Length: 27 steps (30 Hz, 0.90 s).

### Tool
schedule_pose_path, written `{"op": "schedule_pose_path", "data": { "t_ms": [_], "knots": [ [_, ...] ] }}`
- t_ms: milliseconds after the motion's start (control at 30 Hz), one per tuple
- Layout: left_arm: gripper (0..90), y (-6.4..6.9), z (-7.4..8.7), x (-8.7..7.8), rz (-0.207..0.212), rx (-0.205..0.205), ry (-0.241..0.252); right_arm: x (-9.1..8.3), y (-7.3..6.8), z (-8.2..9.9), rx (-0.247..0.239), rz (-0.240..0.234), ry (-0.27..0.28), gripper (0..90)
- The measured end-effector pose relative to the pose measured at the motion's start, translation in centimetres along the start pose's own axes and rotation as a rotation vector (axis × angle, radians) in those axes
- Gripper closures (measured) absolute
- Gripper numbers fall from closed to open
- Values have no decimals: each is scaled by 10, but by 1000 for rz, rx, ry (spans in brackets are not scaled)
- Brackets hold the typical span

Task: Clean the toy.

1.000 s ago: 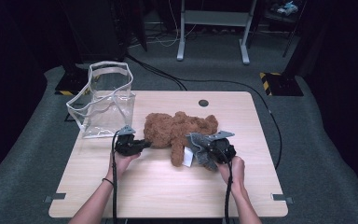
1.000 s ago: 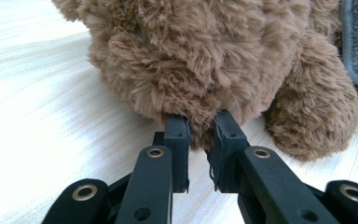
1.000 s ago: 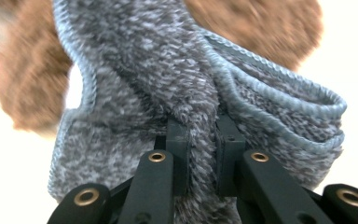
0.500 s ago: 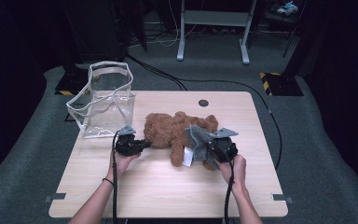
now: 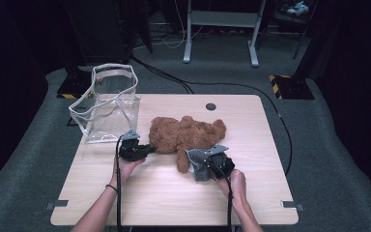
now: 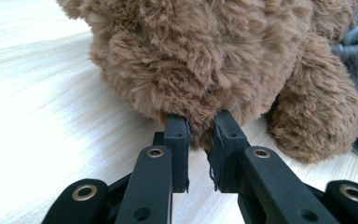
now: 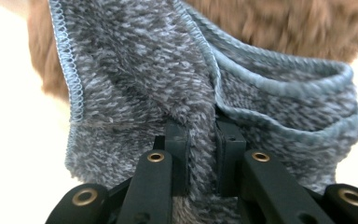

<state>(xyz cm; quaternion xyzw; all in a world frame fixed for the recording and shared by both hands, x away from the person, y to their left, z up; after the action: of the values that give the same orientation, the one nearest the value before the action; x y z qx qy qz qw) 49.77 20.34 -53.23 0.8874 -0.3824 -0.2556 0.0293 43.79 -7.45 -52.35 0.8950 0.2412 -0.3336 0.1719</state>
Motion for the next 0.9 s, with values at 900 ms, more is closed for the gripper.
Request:
{"op": "schedule_pose_path", "data": {
  "t_ms": [900],
  "knots": [
    [787,6,0,0,9,0,-5,24,-40,-43,-13,-144,96,788]
  ]
}}
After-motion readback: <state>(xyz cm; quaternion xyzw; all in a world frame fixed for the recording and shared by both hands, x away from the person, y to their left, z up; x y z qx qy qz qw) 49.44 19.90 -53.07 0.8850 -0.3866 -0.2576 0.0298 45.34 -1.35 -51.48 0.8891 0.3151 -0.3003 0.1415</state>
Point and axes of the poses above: each handheld gripper's, and its own axes: x roughly forward along the jaws, z roughly out of its underside, y roughly to its right, the point moved 6 cm from there along x, roughly forward along the jaws, and after that the axes turned 7 degrees about y, right-handed, at the moved point
